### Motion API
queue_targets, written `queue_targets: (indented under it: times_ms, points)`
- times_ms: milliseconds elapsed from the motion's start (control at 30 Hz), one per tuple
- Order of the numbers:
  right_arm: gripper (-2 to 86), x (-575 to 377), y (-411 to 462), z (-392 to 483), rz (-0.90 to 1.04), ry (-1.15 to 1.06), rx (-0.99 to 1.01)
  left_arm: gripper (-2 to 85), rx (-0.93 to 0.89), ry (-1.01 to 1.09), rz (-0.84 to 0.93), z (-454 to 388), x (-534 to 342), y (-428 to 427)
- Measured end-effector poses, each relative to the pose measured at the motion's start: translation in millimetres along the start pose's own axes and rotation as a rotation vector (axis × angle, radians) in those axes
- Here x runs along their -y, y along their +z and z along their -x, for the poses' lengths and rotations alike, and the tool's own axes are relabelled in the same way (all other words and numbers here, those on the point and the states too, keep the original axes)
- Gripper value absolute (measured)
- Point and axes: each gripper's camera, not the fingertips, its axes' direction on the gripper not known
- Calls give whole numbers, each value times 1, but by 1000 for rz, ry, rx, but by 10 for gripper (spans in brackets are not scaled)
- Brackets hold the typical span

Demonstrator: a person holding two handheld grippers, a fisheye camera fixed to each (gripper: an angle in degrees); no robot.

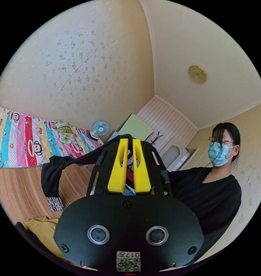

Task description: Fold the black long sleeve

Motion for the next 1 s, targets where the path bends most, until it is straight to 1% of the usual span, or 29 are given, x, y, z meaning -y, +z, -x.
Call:
queue_targets:
  times_ms: [100,167,200,233,267,300,333,367,433,533,567,633,700,767,867,933,1000]
  points:
    - [22,-62,17,-75,55,147,-103,33,103,-106,93,40,-79,30]
    - [23,-119,28,-155,90,315,-230,33,138,-227,146,80,-135,55]
    - [24,-133,32,-176,103,358,-265,33,164,-312,169,108,-175,72]
    - [24,-163,41,-220,142,432,-341,33,204,-403,189,137,-220,89]
    - [25,-195,52,-268,179,527,-416,32,225,-460,200,152,-242,98]
    - [25,-211,57,-291,187,573,-440,31,256,-575,222,181,-288,115]
    - [25,-243,65,-332,188,647,-464,29,283,-676,251,206,-331,131]
    - [25,-273,73,-368,183,709,-479,29,301,-725,268,217,-351,138]
    - [25,-315,80,-414,195,810,-527,30,372,-892,341,252,-422,159]
    - [25,-365,90,-458,233,922,-573,32,380,-988,344,268,-469,169]
    - [25,-379,95,-466,280,946,-627,32,385,-989,356,268,-473,171]
    - [26,-394,104,-470,344,951,-693,34,439,-967,448,264,-484,179]
    - [27,-406,108,-473,361,958,-698,38,468,-964,504,262,-489,179]
    - [30,-411,109,-472,383,956,-708,46,471,-967,518,262,-486,170]
    - [37,-400,107,-457,414,915,-826,71,545,-895,418,258,-440,136]
    - [45,-389,106,-449,413,888,-863,80,593,-783,322,267,-381,111]
    - [46,-379,107,-444,409,859,-862,83,606,-712,305,291,-338,106]
